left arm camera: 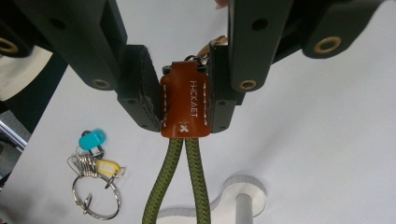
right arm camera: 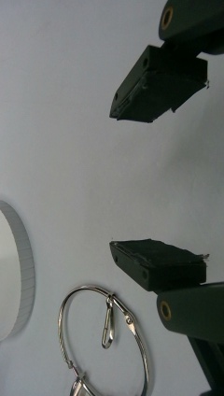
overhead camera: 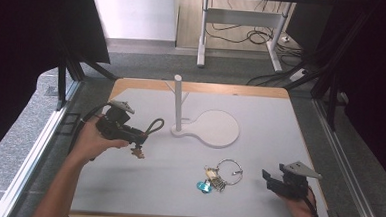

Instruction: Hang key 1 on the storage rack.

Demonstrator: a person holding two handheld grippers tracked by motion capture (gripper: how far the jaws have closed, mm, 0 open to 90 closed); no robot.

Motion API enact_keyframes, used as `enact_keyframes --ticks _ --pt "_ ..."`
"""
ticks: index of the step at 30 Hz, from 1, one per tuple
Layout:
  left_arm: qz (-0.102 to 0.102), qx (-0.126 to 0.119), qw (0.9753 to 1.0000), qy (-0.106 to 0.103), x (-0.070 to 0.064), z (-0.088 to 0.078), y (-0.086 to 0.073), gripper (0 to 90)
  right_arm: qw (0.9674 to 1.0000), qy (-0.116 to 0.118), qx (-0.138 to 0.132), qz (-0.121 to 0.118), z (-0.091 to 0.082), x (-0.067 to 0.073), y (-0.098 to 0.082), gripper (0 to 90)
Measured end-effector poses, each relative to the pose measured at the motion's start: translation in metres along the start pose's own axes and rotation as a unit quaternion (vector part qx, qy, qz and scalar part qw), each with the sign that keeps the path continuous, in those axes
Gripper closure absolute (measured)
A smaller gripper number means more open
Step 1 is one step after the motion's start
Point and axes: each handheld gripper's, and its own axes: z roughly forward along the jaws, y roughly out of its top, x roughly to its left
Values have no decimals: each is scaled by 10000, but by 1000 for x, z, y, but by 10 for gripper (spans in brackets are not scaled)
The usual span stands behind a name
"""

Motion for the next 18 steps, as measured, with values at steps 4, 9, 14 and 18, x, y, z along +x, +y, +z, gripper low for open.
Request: enact_keyframes --ticks 4,9,14,18 --pt "38 92 10000 7 3 2 5 666 10000 -2 -10 0 0 -1 0 301" --pt "51 172 9998 44 7 2 12 666 10000 1 -3 -6 0 0 0 301" --pt "50 171 9998 36 12 -1 20 665 10000 11 20 -44 1 1 0 301" --pt "58 178 9998 -16 17 -2 28 666 10000 21 47 -49 2 2 0 301"
